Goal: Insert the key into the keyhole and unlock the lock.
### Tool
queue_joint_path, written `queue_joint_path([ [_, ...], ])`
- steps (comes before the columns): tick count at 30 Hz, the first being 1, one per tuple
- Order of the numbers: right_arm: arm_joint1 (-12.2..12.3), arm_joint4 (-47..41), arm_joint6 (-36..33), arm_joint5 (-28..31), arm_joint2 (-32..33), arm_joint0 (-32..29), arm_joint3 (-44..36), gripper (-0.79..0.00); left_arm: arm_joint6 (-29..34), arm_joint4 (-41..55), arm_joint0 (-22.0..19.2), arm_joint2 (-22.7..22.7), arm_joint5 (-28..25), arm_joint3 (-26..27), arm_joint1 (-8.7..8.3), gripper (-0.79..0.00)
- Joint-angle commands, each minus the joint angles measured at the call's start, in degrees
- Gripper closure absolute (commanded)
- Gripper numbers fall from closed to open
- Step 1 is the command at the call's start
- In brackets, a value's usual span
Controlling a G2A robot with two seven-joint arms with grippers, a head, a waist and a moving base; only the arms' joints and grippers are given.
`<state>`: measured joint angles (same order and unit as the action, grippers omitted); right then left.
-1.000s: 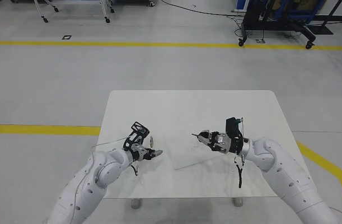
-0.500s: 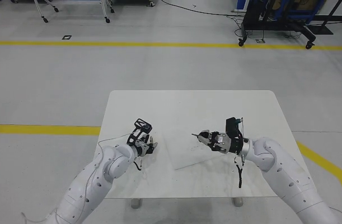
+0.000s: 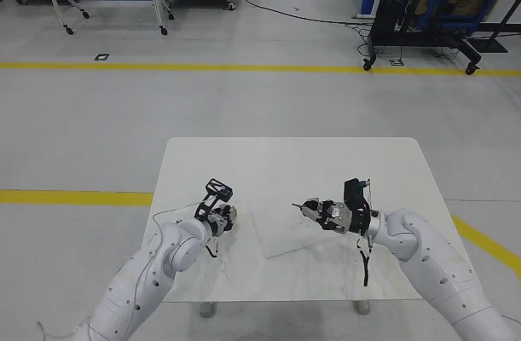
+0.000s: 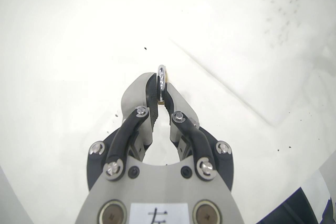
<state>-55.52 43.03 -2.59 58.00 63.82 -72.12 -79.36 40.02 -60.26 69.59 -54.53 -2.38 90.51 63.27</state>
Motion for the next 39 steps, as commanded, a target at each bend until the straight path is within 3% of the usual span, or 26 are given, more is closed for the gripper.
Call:
queue_joint_path([
  [1, 0.0, 0.0, 0.0, 0.0, 0.0, 0.0, 0.0, 0.0, 0.3, -0.4, 0.1, 0.0, 0.1, -0.1, 0.06, 0.0],
  [23, 0.0, 0.0, 0.0, 0.0, 0.0, 0.0, 0.0, 0.0, -3.0, -0.5, -0.6, -1.1, -3.3, -3.8, 0.85, -0.003],
  [30, 0.0, 0.0, 0.0, 0.0, 0.0, 0.0, 0.0, 0.0, -3.5, -0.5, -0.4, -1.7, -3.7, -3.8, 1.0, -0.135],
  [35, 0.0, 0.0, 0.0, 0.0, 0.0, 0.0, 0.0, 0.0, -3.6, -0.6, -0.1, -2.1, -4.0, -3.4, 1.08, -0.099],
  [39, 0.0, 0.0, 0.0, 0.0, 0.0, 0.0, 0.0, 0.0, -3.8, -0.9, -0.1, -2.3, -4.2, -3.3, 1.17, -0.117],
])
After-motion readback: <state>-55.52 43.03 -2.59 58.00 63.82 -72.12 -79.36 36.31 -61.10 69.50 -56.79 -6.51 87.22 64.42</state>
